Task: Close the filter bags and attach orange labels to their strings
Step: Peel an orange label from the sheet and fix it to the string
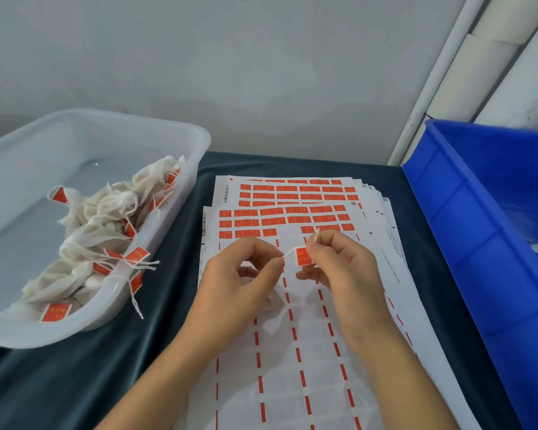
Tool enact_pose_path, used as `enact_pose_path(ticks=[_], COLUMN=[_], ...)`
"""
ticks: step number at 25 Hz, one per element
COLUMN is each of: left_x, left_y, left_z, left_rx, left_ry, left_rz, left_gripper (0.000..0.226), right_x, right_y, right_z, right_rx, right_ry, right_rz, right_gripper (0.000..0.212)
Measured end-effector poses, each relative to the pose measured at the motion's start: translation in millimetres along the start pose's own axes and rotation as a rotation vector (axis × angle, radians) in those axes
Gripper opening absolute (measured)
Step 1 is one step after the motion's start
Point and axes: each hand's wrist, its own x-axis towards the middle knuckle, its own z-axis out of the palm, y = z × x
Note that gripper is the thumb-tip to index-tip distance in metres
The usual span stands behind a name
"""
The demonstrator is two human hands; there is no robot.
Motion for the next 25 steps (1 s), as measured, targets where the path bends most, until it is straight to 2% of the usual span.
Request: enact_pose_path(ticks=[3,7,12,16,19,22,25], left_x=[-1.1,-11.4,-33.2,-45.5,-48.8,-46.2,-48.3], left_y=[-2.4,7.7,39.0,62.9,69.3,63.1,46.6], left_z=[-8.7,-19.0,-61.5,-104.2,-142.6,-182.7,-202.1], left_rx=[0.194,0.425,0.328,0.343,0.382,0.521,0.672], left_ry=[-0.014,-0.036,0.202,0.33,0.442,0.542,0.482], left_rz=[0.012,0.032,0.25,0.335,0.32,0.28,0.113], left_gripper=[0.013,0.003,0.006,0.013,0.016,0.017,0.024], right_x=[-1.0,-2.6,-6.6,-6.5,3.3,9.7,9.0], right_y=[-2.9,-18.4,-66.5,-110.1,-122.9,-124.8,-114.3], right_z=[0.0,6.8,11.7,35.2,79.2,135.7,179.1], right_rx=[-0.031,-0.131,-0.256,-0.17,-0.124,-0.174,-0.341], right_ry=[-0.027,-0.138,-0.393,-0.523,-0.581,-0.566,-0.577], right_rz=[-0.012,-0.069,-0.17,-0.25,-0.311,-0.38,-0.432], right_gripper=[0.019,0.023,0.023,0.011,0.012,0.011,0.008])
